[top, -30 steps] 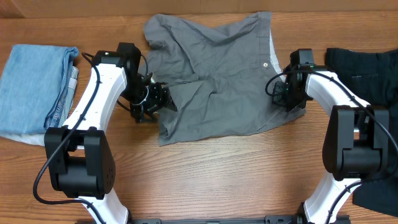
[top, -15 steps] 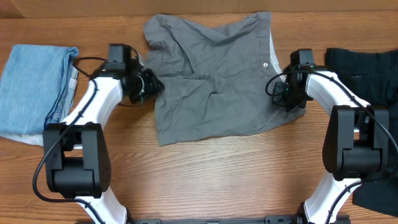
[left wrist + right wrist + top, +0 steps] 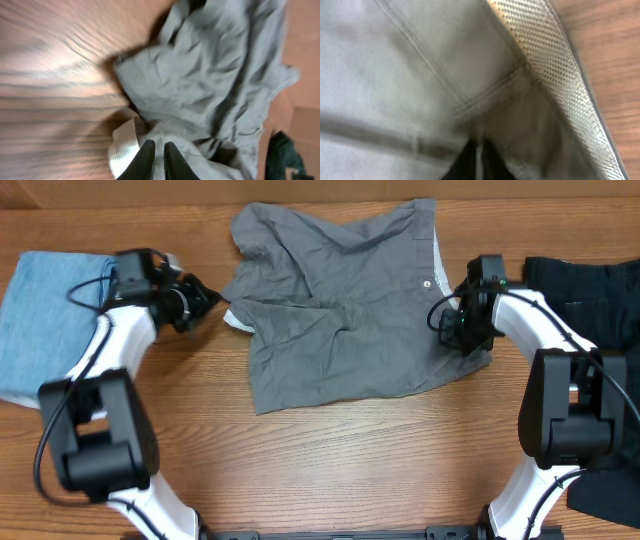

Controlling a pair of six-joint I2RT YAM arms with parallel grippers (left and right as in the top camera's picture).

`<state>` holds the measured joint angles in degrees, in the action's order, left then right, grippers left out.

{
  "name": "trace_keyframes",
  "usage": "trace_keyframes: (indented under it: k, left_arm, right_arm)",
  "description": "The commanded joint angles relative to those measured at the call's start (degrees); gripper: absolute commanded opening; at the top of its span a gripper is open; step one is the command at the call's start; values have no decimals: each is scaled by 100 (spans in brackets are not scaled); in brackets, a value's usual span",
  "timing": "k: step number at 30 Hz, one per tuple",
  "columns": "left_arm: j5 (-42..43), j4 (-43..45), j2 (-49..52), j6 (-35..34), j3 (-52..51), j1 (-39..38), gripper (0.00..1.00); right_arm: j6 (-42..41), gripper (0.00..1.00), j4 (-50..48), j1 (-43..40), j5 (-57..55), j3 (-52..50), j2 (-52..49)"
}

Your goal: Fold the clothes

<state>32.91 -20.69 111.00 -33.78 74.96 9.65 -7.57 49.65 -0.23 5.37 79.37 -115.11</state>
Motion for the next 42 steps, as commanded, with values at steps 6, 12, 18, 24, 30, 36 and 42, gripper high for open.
trace_keyframes:
  k: [6, 12, 18, 24, 30, 36, 42]
  left_arm:
    - [-1180, -1292, -1484, 682, 278, -1445, 4]
    - [-1252, -1102, 57, 699, 278, -2413, 4]
    - [-1668, -857, 743, 702, 278, -2374, 6]
    - [-1987, -1008, 761, 719, 278, -1895, 7]
    - [-2297, -1408, 761, 1115, 280, -1475, 4]
    - [-1215, -1950, 459, 1108, 1231, -1482, 5]
    - [-1434, -3609, 81, 1110, 1954, -1818, 13]
  right_arm:
    - [807, 4, 1281, 98, 2048, 1602, 77]
    - [1106, 4, 431, 448, 2173, 809, 22]
    - [1102, 4, -1045, 573, 1895, -459, 17]
    - [1058, 4, -1419, 562, 247, -1001, 11]
    - [743, 4, -1274, 562, -527, -997, 13]
    - [581, 15, -745, 529, 520, -37, 297]
    - [413, 35, 177, 398, 369, 483, 684]
